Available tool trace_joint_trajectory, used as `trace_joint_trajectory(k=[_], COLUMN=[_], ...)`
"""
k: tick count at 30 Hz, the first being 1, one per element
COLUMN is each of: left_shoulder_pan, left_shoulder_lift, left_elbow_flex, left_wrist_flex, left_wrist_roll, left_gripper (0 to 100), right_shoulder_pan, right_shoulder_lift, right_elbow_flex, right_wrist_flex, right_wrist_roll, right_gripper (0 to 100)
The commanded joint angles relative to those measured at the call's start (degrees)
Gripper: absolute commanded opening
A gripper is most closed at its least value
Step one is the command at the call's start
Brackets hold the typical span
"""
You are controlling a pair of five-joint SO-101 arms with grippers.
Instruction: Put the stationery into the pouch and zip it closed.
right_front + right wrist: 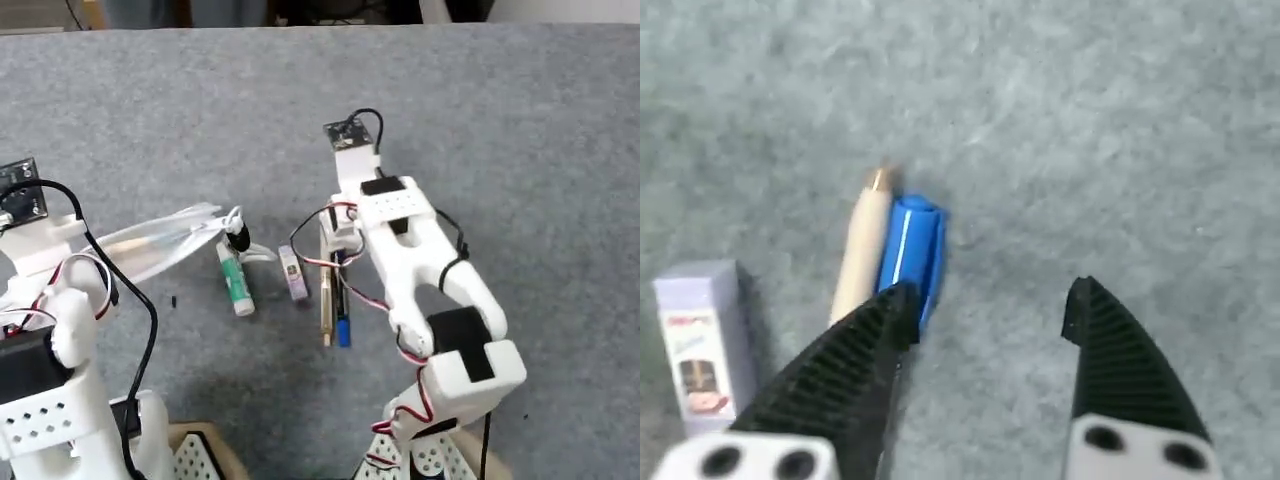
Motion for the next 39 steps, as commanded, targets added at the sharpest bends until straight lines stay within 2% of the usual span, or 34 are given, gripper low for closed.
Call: trace_joint_trajectory(k=[1,7,15,24,39], left_shoulder_pan=[0.75,0.75,0.75,0.75,0.75], left_shoulder_lift=[0.00,0.00,-0.18,-0.18,-0.18], left_elbow_flex=[-0.57,-0.57,-0.66,-0.66,-0.66], left_wrist_flex=[0.00,0.00,0.00,0.00,0.00], left_wrist_roll=[0.35,0.35,0.35,0.35,0.35], left_gripper=[3,3,3,3,3], right_shoulder_pan=[0.53,-0.26,-0.35,-4.40,-3.96], right_shoulder_lift=[0.92,4.44,7.78,8.13,8.13], right_elbow_flex=[-3.38,-8.92,-17.45,-15.25,-15.08], right_wrist_flex=[-0.70,0.53,8.53,8.62,8.70], right_wrist_roll=[0.62,0.53,0.44,0.26,0.35], right_gripper=[24.8,24.8,24.8,24.9,24.8])
